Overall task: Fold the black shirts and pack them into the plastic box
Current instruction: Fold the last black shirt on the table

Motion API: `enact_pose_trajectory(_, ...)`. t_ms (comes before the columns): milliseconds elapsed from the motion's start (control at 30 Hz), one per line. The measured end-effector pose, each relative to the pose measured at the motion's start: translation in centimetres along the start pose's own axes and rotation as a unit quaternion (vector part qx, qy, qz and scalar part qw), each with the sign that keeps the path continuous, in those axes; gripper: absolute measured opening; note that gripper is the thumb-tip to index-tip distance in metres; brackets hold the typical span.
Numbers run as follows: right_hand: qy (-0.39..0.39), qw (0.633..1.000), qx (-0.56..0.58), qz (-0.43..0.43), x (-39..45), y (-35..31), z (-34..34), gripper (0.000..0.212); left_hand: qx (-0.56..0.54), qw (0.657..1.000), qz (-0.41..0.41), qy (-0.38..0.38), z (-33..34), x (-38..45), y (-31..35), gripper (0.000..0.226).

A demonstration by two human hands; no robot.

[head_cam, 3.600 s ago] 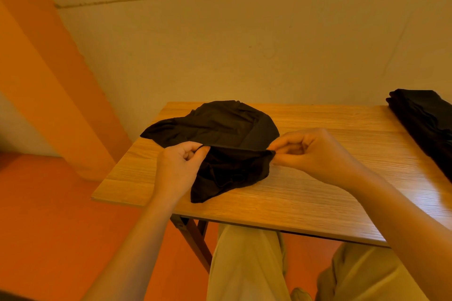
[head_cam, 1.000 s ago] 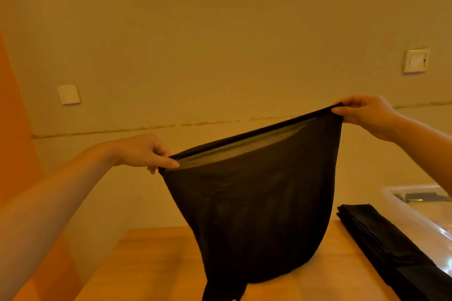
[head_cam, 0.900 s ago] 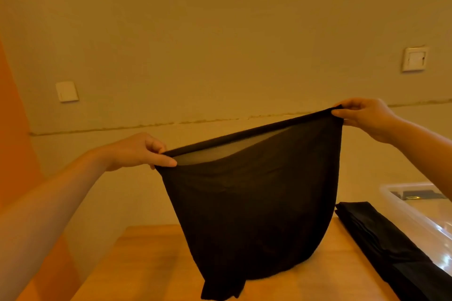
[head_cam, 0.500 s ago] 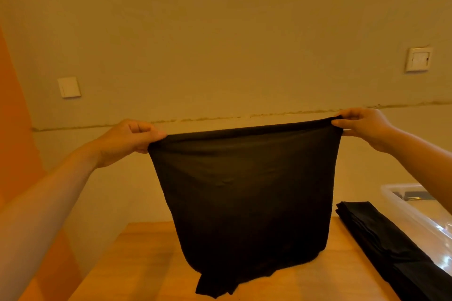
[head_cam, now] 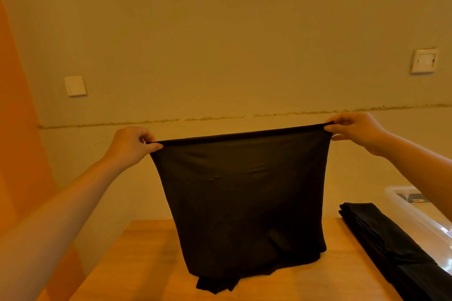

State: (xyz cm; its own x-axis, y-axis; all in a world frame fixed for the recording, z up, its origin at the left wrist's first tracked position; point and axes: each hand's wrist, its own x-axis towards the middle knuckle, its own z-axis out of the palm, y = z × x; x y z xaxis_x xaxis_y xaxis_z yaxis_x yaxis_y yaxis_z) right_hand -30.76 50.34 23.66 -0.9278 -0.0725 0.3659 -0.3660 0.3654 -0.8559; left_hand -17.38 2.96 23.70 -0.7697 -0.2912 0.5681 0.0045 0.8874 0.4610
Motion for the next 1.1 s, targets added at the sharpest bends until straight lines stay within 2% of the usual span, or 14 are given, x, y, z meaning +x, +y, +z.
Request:
enact_pose_trajectory(267, -0.002, 0.999, -0.038, -0.015, 0.3, 0.1, -0.2, 0.006, 0.008, 0.997, -0.037, -0.070, 0.9, 0.4, 0.4, 0.013)
enact_pose_trajectory(400, 0.000, 0.993, -0.108, -0.036, 0.0, 0.1, -0.3, 0.007, -0.003, 0.997, -0.030, -0.074, 0.5, 0.2, 0.7, 0.018)
enact_pose_trajectory(500, -0.013, 0.979, -0.189, -0.072, -0.1, -0.2, -0.5, 0.008, 0.023, 0.991, -0.033, -0.124, 0.2, 0.4, 0.7, 0.015)
enact_pose_trajectory(600, -0.046, 0.965, -0.245, -0.076, -0.3, -1.0, -0.8, 0.007, 0.065, 0.982, -0.040, -0.173, -0.1, 0.7, 0.6, 0.007)
enact_pose_trajectory(867, -0.196, 0.906, -0.376, -0.011, -0.2, 0.4, 0.5, 0.011, 0.150, 0.938, -0.063, -0.307, 3.2, 0.7, -0.2, 0.012)
enact_pose_trajectory(1000, -0.259, 0.882, -0.393, 0.001, -0.6, 2.2, 1.4, 0.013, 0.147, 0.916, -0.084, -0.365, 5.0, 0.2, -0.6, 0.013)
enact_pose_trajectory(1100, -0.283, 0.878, -0.385, 0.011, -1.0, 3.9, 1.3, 0.013, 0.140, 0.906, -0.099, -0.386, 5.6, -0.2, -1.7, 0.015)
